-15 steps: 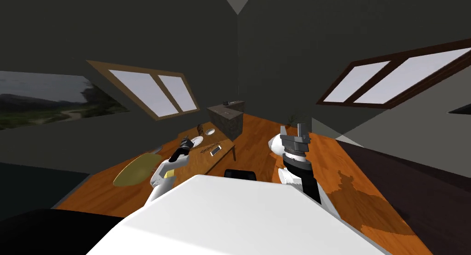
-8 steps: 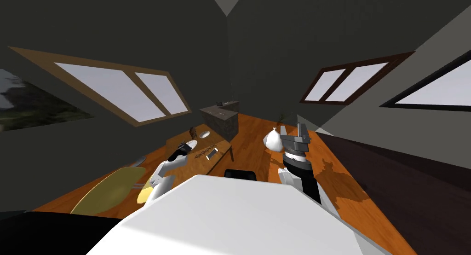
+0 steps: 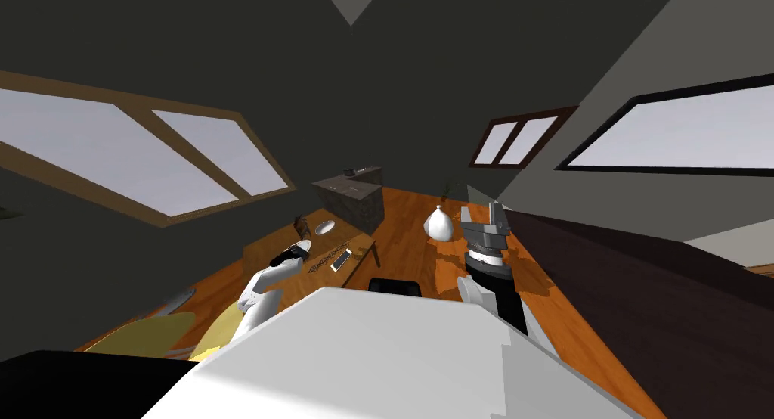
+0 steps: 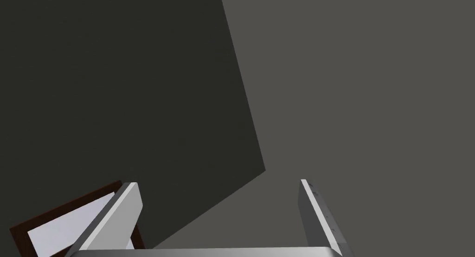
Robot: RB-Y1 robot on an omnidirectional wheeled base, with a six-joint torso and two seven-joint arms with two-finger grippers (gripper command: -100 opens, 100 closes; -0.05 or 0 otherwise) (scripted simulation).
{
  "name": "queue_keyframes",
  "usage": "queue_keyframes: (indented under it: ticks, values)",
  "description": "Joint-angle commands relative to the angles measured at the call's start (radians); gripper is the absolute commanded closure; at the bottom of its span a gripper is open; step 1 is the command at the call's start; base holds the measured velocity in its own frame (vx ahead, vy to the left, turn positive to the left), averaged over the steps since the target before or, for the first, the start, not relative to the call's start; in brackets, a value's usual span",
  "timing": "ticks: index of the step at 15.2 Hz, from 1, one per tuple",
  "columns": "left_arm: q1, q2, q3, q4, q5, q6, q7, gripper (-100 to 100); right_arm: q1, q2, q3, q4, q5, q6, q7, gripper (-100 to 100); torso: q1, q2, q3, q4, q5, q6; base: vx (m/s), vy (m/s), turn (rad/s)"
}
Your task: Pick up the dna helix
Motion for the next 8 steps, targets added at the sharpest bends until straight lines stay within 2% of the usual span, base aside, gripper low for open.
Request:
queue_keyframes:
  ticks: [1, 3, 4, 6, 7, 8]
  values:
    - [-0.009, 0.001, 0.032, 0.05, 0.014, 0.05, 0.028, -100, 0.0, 0.0, 0.0, 0.0, 0.0, 0.0, 0.0, 0, 0.0, 0.0, 0.0, 0.0, 0.0, 0.0, -0.001, 0.036, -0.348]
    - [-0.009, 0.001, 0.032, 0.061, 0.014, 0.071, 0.028, -100, 0.0, 0.0, 0.0, 0.0, 0.0, 0.0, 0.0, 0, 0.001, 0.0, 0.0, 0.0, 0.0, 0.0, -0.002, 0.035, -0.201]
    - [-0.018, 0.002, 0.056, 0.087, 0.023, 0.118, 0.048, -100, 0.0, 0.0, 0.0, 0.0, 0.0, 0.0, 0.0, 0, 0.001, 0.0, 0.0, 0.0, 0.0, -0.001, -0.003, 0.025, -0.248]
    - [-0.018, 0.002, 0.056, 0.099, 0.023, 0.121, 0.048, -100, 0.0, 0.0, 0.0, 0.0, 0.0, 0.0, 0.0, 0, 0.0, 0.0, 0.0, 0.0, 0.0, 0.0, -0.001, 0.029, -0.182]
    - [-0.026, 0.003, 0.078, 0.135, 0.032, 0.154, 0.067, -100, 0.0, 0.0, 0.0, 0.0, 0.0, 0.0, 0.0, 0, 0.0, 0.0, 0.0, 0.0, 0.0, -0.001, 0.001, 0.027, -0.206]
    - [-0.026, 0.003, 0.078, 0.135, 0.032, 0.168, 0.067, -100, 0.0, 0.0, 0.0, 0.0, 0.0, 0.0, 0.0, 0, 0.0, 0.0, 0.0, 0.0, 0.0, 0.0, 0.0, 0.035, -0.238]
